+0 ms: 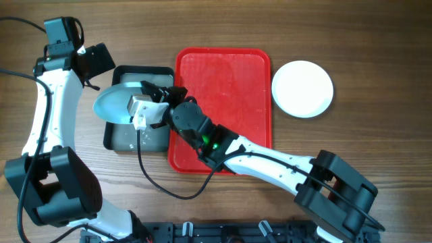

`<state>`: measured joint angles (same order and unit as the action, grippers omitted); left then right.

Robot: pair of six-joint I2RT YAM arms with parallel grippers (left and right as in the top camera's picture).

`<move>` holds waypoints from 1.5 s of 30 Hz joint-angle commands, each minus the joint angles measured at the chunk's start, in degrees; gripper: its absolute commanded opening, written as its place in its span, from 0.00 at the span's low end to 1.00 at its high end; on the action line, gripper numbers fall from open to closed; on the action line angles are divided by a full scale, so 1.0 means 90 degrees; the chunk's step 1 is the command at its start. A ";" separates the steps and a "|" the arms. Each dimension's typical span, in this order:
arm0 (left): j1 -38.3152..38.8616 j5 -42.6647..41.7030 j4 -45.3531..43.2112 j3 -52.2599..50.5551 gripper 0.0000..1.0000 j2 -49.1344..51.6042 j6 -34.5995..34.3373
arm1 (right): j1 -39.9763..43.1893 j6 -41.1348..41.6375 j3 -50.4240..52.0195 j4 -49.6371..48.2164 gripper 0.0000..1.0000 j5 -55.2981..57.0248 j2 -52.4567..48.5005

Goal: Clean dirty plates on tray and stack at the side
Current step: 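Lift the light-blue plate with the right gripper and tilt it over the basin, then swing the tilted light-blue plate back over the red tray with the right gripper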

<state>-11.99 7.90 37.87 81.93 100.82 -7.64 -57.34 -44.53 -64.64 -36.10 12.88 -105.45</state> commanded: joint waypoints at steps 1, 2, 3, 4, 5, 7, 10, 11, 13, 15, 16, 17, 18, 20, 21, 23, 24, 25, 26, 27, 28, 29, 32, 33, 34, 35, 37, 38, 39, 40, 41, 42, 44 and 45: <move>-0.0027 0.0061 -0.0017 0.0053 1.00 -0.0022 -0.0058 | -0.0010 -0.0058 -0.0087 -0.0083 0.04 -0.0114 -0.0095; -0.0027 0.0061 -0.0017 0.0053 1.00 -0.0022 -0.0058 | -0.0010 -0.0058 -0.0087 -0.0085 0.04 -0.0112 -0.0095; -0.0027 0.0061 -0.0017 0.0053 1.00 -0.0022 -0.0058 | -0.0010 -0.0061 -0.0087 -0.0090 0.04 -0.0114 -0.0095; -0.0027 0.0061 -0.0017 0.0053 1.00 -0.0022 -0.0056 | -0.0010 -0.0058 -0.0087 -0.0090 0.04 -0.0112 -0.0095; -0.0027 0.0061 -0.0017 0.0053 1.00 -0.0022 -0.0056 | -0.0010 -0.0058 -0.0087 -0.0087 0.04 -0.0112 -0.0095; -0.0027 0.0061 -0.0017 0.0053 1.00 -0.0022 -0.0058 | -0.0010 -0.0053 -0.0085 -0.0085 0.04 -0.0112 -0.0095; -0.0027 0.0061 -0.0017 0.0053 1.00 -0.0022 -0.0058 | -0.0010 -0.0051 -0.0085 -0.0085 0.04 -0.0112 -0.0095; -0.0027 0.0061 -0.0017 0.0053 1.00 -0.0022 -0.0058 | -0.0010 -0.0051 -0.0085 -0.0083 0.04 -0.0112 -0.0095; -0.0027 0.0061 -0.0017 0.0053 1.00 -0.0022 -0.0058 | -0.0010 -0.0051 -0.0085 -0.0083 0.04 -0.0114 -0.0095; -0.0027 0.0061 -0.0017 0.0053 1.00 -0.0022 -0.0058 | -0.0010 -0.0032 -0.0085 -0.0083 0.04 -0.0112 -0.0095; -0.0027 0.0061 -0.0017 0.0053 1.00 -0.0022 -0.0058 | -0.0010 -0.0034 -0.0085 -0.0083 0.04 -0.0112 -0.0095; -0.0027 0.0061 -0.0017 0.0053 1.00 -0.0022 -0.0058 | -0.0010 -0.0034 -0.0085 -0.0083 0.04 -0.0112 -0.0095; -0.0027 0.0061 -0.0017 0.0053 1.00 -0.0022 -0.0058 | -0.0010 -0.0034 -0.0085 -0.0083 0.04 -0.0112 -0.0095; -0.0027 0.0061 -0.0017 0.0053 1.00 -0.0022 -0.0056 | -0.0010 -0.0024 -0.0085 -0.0078 0.04 -0.0112 -0.0095; -0.0027 0.0061 -0.0017 0.0053 1.00 -0.0022 -0.0058 | -0.0010 0.0034 -0.0085 -0.0075 0.04 -0.0112 -0.0095; -0.0027 0.0061 -0.0017 0.0053 1.00 -0.0022 -0.0058 | -0.0002 0.0510 -0.0085 -0.0075 0.05 -0.0112 -0.0095; -0.0027 0.0061 -0.0017 0.0053 1.00 -0.0022 -0.0058 | 0.0000 0.0831 -0.0085 -0.0070 0.04 -0.0109 -0.0095; -0.0027 0.0061 -0.0017 0.0053 1.00 -0.0022 -0.0058 | 0.0005 0.1195 -0.0085 -0.0058 0.04 -0.0107 -0.0095; -0.0027 0.0061 -0.0017 0.0053 1.00 -0.0022 -0.0058 | 0.0010 0.1588 -0.0085 -0.0032 0.04 -0.0107 -0.0095; -0.0027 0.0061 -0.0017 0.0053 1.00 -0.0022 -0.0056 | 0.0010 0.2123 -0.0085 0.0017 0.04 -0.0107 -0.0095; -0.0027 0.0061 -0.0017 0.0053 1.00 -0.0022 -0.0056 | 0.0010 0.2426 -0.0085 0.0066 0.04 -0.0109 -0.0095; -0.0027 0.0061 -0.0017 0.0053 1.00 -0.0022 -0.0058 | 0.0010 0.2885 -0.0085 0.0148 0.04 -0.0107 -0.0095; -0.0027 0.0061 -0.0017 0.0053 1.00 -0.0022 -0.0058 | 0.0036 0.4240 -0.0085 0.0495 0.04 -0.0109 -0.0095; -0.0027 0.0061 -0.0017 0.0053 1.00 -0.0022 -0.0058 | 0.0068 0.4728 -0.0085 0.0668 0.04 -0.0107 -0.0095; -0.0027 0.0061 -0.0017 0.0053 1.00 -0.0022 -0.0058 | 0.0087 0.4996 -0.0085 0.0772 0.04 -0.0107 -0.0095; -0.0027 0.0061 -0.0017 0.0053 1.00 -0.0022 -0.0056 | 0.0121 0.5355 -0.0085 0.0903 0.05 -0.0104 -0.0095; -0.0027 0.0061 -0.0017 0.0053 1.00 -0.0022 -0.0056 | 0.0180 0.5853 -0.0085 0.1071 0.04 -0.0107 -0.0095; -0.0027 0.0061 -0.0017 0.0053 1.00 -0.0022 -0.0056 | 0.0221 0.6183 -0.0085 0.1122 0.04 -0.0109 -0.0095; -0.0027 0.0061 -0.0017 0.0053 1.00 -0.0022 -0.0058 | 0.0294 0.6768 -0.0085 0.1183 0.04 -0.0114 -0.0092; -0.0027 0.0061 -0.0017 0.0053 1.00 -0.0022 -0.0058 | 0.0342 0.7169 -0.0085 0.1217 0.04 -0.0117 -0.0092; -0.0027 0.0061 -0.0017 0.0053 1.00 -0.0022 -0.0058 | 0.0401 0.7587 -0.0085 0.1265 0.04 -0.0121 -0.0085; -0.0027 0.0061 -0.0017 0.0053 1.00 -0.0022 -0.0058 | 0.0464 0.7800 -0.0085 0.1321 0.04 -0.0211 -0.0078; -0.0027 0.0061 -0.0017 0.0053 1.00 -0.0022 -0.0056 | 0.0573 0.7825 -0.0085 0.1428 0.04 -0.0488 -0.0044; -0.0027 0.0061 -0.0017 0.0053 1.00 -0.0022 -0.0058 | 0.0607 0.7822 -0.0085 0.1464 0.04 -0.0576 -0.0017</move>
<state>-11.99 7.88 37.87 81.93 100.82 -7.64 -53.06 19.27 -64.66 -23.20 11.03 -105.45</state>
